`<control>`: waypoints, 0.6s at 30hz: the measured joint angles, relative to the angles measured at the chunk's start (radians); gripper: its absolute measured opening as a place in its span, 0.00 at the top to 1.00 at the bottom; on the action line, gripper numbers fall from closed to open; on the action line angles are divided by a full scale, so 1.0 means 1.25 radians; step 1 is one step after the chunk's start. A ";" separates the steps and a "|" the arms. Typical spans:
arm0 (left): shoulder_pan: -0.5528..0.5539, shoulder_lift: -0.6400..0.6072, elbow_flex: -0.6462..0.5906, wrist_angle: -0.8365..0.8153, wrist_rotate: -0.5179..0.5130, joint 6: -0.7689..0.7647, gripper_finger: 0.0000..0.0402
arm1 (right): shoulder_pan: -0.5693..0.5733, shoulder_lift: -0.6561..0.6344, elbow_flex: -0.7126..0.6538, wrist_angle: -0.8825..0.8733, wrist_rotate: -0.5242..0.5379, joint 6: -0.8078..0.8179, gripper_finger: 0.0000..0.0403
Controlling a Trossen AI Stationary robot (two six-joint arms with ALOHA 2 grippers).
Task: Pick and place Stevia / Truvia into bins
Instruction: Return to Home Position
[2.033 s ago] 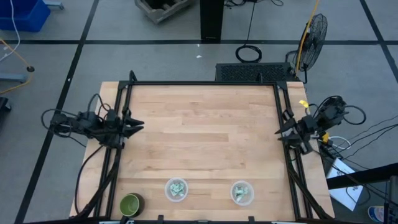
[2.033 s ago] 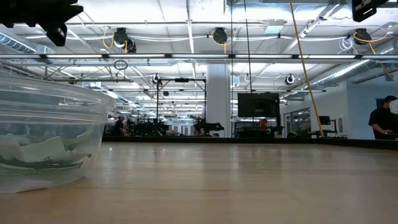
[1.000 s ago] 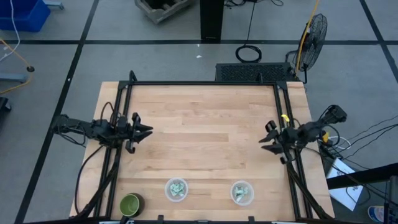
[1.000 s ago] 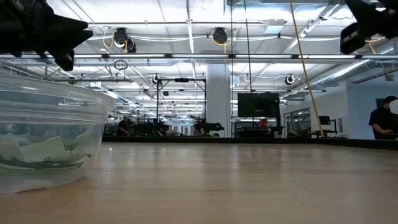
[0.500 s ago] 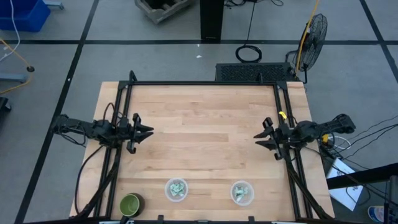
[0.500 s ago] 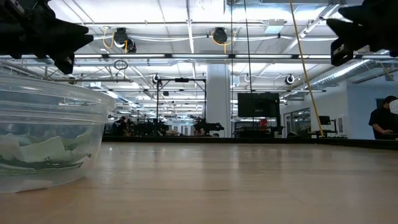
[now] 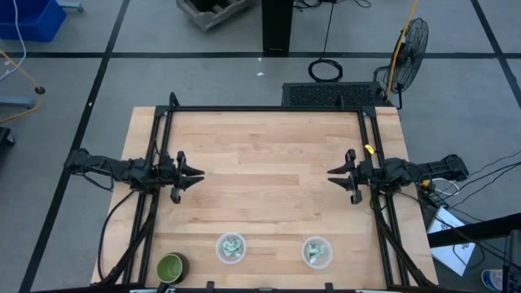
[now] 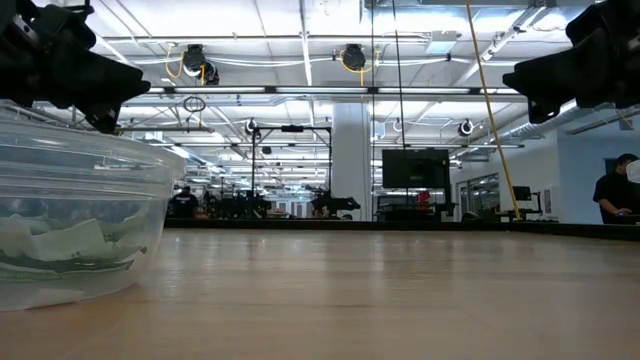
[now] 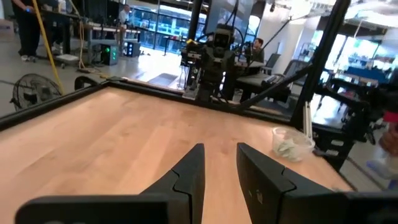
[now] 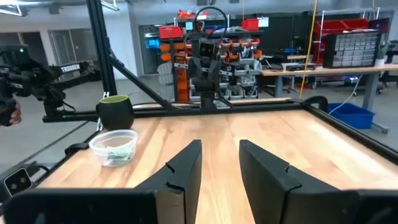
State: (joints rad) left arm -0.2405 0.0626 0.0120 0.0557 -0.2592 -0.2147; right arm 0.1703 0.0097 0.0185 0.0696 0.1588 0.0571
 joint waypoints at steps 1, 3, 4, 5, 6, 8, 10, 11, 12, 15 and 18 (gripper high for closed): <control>0.000 0.002 0.000 0.001 -0.001 -0.010 0.76 | 0.000 0.000 0.000 -0.001 -0.001 -0.004 0.75; 0.000 0.009 0.000 0.001 -0.002 -0.024 0.76 | 0.000 0.000 0.000 0.000 -0.001 -0.021 0.75; 0.000 0.010 0.000 0.001 -0.002 -0.025 0.76 | 0.000 0.000 0.000 0.000 -0.001 -0.030 0.75; 0.000 0.009 0.000 0.001 -0.002 -0.025 0.76 | 0.000 0.001 0.000 0.000 -0.002 -0.039 0.75; 0.000 0.009 0.000 0.001 -0.002 -0.023 0.76 | 0.000 0.001 -0.001 0.000 -0.001 -0.047 0.75; 0.000 0.009 0.000 0.001 -0.002 -0.022 0.76 | 0.000 0.001 -0.001 0.003 -0.002 -0.061 0.75; 0.000 0.009 0.000 0.001 -0.002 -0.023 0.76 | 0.000 0.001 -0.001 0.005 -0.002 -0.074 0.75; 0.000 0.009 0.000 0.001 -0.002 -0.023 0.76 | 0.000 0.001 -0.001 0.008 -0.002 -0.080 0.75; 0.000 0.009 0.000 0.001 -0.002 -0.021 0.76 | 0.000 0.001 -0.001 0.011 -0.002 -0.082 0.75; 0.000 0.009 0.000 0.001 -0.002 -0.022 0.76 | 0.000 0.001 -0.001 0.013 -0.002 -0.079 0.75; 0.000 0.009 0.000 0.001 -0.002 -0.022 0.76 | 0.000 0.001 -0.001 0.013 -0.002 -0.078 0.75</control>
State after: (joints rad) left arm -0.2405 0.0742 0.0120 0.0570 -0.2623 -0.2417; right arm 0.1707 0.0109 0.0174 0.0860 0.1566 -0.0399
